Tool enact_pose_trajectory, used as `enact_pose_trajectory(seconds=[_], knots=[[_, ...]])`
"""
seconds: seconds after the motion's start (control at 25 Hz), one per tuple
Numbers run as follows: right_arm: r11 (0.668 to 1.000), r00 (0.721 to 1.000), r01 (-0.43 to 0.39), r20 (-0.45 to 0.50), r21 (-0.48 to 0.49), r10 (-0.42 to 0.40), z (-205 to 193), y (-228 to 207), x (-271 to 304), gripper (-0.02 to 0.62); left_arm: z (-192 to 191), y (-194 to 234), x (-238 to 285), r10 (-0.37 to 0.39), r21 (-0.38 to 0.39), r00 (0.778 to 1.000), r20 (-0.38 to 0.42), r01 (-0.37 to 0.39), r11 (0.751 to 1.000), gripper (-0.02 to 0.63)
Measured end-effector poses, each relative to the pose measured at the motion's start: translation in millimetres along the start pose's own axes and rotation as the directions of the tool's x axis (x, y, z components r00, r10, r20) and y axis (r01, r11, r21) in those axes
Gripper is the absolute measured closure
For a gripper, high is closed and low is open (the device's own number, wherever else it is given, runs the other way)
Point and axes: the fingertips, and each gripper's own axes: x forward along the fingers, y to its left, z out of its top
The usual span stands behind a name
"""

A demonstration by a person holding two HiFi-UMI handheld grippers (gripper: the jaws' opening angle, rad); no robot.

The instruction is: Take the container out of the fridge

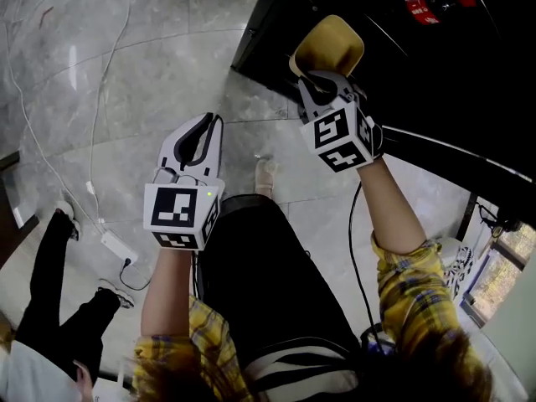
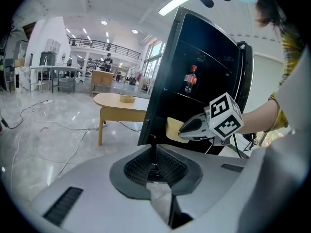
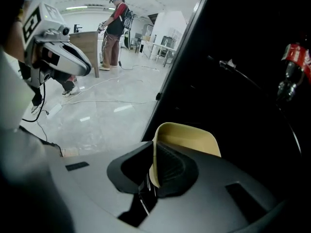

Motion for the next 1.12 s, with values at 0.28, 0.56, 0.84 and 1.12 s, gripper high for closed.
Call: enact_pose_trajectory(seconds=[0.28,0.56,0.84,1.12], knots=[[0.999,1.000,0.018,0.015,0.035,-0.019,14.8,23.4,-43.9,0.552,10.2,2.3,-40.6,0.009,0.003,1.000,-0.010,-0.009,1.000,0.566],[0.996,0.998,0.044,0.040,0.076,-0.047,32.7,37.1,-95.3,0.553,30.9,9.8,-74.2,0.041,-0.012,0.999,0.005,-0.041,0.999,0.566],[0.994,0.995,0.049,0.084,0.095,-0.057,56.1,51.6,-143.4,0.552,57.5,2.0,-100.8,0.051,-0.016,0.998,0.035,-0.050,0.999,0.566],[0.994,0.992,0.028,0.119,0.107,-0.041,74.1,71.8,-183.3,0.554,71.6,-1.2,-123.1,0.045,-0.012,0.998,0.037,-0.044,0.999,0.566]])
